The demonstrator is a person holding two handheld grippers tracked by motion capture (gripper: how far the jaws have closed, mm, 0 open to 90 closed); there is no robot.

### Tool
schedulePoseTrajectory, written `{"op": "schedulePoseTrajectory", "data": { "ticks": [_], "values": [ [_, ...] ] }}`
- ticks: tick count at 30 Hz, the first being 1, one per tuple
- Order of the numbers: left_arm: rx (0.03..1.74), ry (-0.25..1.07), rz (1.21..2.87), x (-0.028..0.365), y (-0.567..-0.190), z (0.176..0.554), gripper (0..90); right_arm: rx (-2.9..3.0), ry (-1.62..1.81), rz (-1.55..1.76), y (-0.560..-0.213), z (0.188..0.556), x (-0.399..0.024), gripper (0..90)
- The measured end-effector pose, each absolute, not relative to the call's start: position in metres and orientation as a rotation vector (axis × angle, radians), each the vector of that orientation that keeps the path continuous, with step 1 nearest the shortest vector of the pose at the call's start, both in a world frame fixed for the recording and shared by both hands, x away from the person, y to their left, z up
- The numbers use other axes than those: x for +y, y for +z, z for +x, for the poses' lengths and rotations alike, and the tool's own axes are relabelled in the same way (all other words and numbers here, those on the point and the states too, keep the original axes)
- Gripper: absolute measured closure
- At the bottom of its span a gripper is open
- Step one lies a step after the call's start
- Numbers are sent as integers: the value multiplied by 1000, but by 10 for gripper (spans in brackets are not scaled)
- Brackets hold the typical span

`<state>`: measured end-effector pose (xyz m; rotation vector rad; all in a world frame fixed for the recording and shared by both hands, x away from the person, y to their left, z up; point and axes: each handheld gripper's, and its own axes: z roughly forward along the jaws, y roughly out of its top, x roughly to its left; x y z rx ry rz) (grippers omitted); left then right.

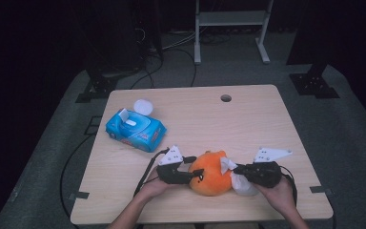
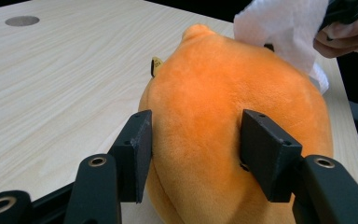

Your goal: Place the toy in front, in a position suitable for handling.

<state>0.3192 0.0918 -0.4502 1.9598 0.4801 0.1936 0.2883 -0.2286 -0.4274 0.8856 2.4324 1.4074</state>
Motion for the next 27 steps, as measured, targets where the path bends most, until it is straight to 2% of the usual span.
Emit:
{"op": "schedulePoseTrajectory", "data": {
  "ticks": [5,13,18,27],
  "values": [
    [491,190,1956,95,-451,321,442,2452,1453,781,-421,281,-216,861],
    [484,192,1953,90,-450,319,447,2459,1408,858,-425,284,-230,860],
    [482,201,1954,89,-450,317,447,2477,1450,736,-417,282,-213,859],
    [457,199,1956,85,-449,315,447,2465,1404,825,-423,290,-222,860]
  ]
}}
